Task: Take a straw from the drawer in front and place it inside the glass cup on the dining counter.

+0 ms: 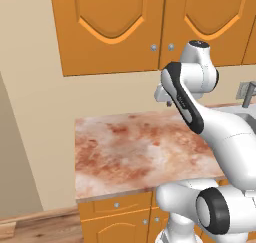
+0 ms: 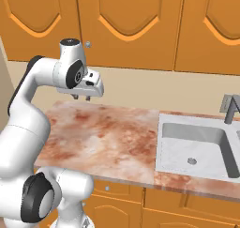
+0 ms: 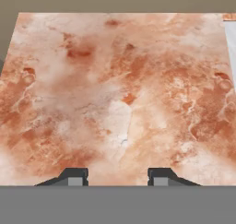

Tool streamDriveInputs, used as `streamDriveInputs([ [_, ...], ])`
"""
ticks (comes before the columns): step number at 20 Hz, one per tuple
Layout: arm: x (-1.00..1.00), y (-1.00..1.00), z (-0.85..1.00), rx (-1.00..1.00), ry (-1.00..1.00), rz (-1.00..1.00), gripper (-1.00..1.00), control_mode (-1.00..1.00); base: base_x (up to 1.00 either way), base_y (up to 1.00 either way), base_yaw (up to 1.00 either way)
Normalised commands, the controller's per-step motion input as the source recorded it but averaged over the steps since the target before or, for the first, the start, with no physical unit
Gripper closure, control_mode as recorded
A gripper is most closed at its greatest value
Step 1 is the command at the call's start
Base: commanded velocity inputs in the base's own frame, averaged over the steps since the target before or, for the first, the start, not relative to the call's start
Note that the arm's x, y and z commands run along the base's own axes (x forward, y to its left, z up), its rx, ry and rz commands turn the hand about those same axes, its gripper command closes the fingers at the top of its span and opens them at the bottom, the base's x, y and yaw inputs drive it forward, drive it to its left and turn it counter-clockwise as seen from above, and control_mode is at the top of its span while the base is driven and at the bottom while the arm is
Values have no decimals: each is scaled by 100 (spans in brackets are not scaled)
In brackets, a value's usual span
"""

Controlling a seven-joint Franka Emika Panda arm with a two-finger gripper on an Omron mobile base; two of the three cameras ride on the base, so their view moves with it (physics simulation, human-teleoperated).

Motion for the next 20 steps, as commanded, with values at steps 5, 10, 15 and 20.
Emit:
streamDriveInputs([
  [5,-1,0,0,0,0,0,-100,100,-23,0,0],
  [10,0,0,0,0,0,0,-100,100,-75,-9,0],
  [15,0,0,0,0,0,0,-100,100,-12,-49,2],
  [20,0,0,0,0,0,0,-100,100,7,-87,21],
])
